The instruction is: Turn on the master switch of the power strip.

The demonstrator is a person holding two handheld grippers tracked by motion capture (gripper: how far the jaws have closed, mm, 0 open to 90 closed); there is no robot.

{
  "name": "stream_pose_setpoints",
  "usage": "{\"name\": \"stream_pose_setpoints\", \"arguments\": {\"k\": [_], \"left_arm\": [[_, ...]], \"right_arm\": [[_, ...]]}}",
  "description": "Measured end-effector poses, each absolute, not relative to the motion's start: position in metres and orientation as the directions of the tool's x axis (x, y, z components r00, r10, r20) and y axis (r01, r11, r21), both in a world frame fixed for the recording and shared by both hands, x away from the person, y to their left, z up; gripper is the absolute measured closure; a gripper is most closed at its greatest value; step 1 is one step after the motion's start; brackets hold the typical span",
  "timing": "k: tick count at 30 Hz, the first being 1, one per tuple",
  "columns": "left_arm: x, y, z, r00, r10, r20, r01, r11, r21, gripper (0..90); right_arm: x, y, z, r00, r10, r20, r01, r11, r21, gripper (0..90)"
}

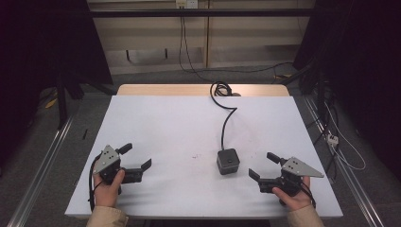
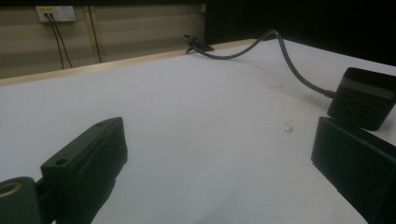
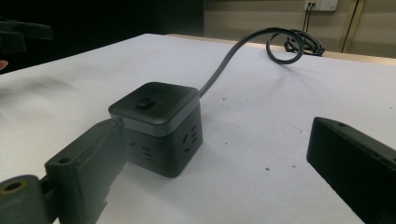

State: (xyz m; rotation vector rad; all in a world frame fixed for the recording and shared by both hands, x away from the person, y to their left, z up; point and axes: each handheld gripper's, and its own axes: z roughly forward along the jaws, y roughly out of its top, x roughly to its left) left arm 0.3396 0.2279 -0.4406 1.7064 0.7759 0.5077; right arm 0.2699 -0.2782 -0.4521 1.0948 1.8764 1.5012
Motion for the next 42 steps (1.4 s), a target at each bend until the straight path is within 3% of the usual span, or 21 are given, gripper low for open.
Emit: {"name": "stream_pose_setpoints", "arguments": {"k": [42], "left_arm": [[0.332, 0.235, -0.441, 0.693, 0.719, -0.053, 0.226, -0.147, 0.963, 3.2]], "right_arm": [[0.281, -0.259, -0.447, -0.584, 0.804, 0.106, 0.28, 0.077, 0.957, 7.6]]}}
